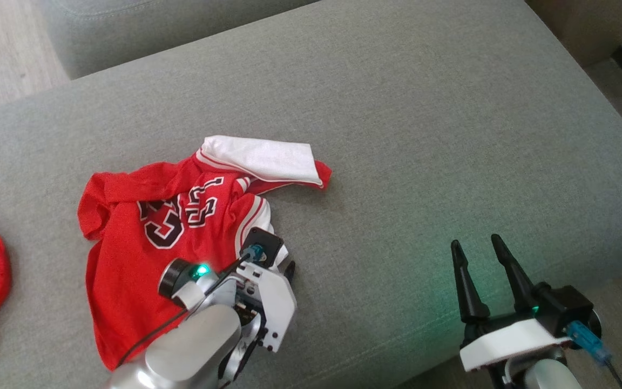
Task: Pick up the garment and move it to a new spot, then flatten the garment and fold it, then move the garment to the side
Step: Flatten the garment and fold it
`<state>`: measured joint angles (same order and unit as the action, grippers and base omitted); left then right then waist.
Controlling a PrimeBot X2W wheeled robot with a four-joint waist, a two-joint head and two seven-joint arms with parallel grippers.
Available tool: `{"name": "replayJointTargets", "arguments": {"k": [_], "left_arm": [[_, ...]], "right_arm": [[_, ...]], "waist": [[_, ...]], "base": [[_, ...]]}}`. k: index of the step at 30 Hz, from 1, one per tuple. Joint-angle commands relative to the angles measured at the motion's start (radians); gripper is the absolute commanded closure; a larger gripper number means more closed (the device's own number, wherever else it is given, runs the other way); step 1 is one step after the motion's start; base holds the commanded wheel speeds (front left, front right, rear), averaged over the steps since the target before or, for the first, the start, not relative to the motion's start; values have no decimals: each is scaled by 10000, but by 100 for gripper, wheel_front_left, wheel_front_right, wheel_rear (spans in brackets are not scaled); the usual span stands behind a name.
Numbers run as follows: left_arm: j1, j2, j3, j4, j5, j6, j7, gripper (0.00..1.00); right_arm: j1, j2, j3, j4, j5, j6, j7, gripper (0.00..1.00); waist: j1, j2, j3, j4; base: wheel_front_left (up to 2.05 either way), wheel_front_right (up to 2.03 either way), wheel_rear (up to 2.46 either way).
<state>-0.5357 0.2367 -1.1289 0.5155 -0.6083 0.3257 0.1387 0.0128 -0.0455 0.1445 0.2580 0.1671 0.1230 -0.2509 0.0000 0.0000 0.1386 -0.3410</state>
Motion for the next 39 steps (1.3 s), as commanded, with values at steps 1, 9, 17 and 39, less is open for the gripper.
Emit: {"name": "replayJointTargets", "arguments": {"k": [1,9,17,39], "left_arm": [[-336,209,199,-197,100,85,88,0],[-277,218,346,-225,-182,-22,-4,100],[-641,-382,856,-1129,-307,-109,-1374,100],[-171,-1682,1375,-516,-1154,-1024,-3943,0]], "right_arm": [[-198,-47,222,-309,15,77,-109,0],[-246,-47,236,-282,103,77,-109,0],[-270,-47,200,-261,109,77,-109,0],[-175,-47,-73,-301,1,77,-109,0]], "waist": [[0,0,12,-16],[0,0,44,-195],[0,0,73,-289],[0,0,-217,-281]], "base": [[0,0,0],[0,0,0],[0,0,0],[0,0,0]]}}
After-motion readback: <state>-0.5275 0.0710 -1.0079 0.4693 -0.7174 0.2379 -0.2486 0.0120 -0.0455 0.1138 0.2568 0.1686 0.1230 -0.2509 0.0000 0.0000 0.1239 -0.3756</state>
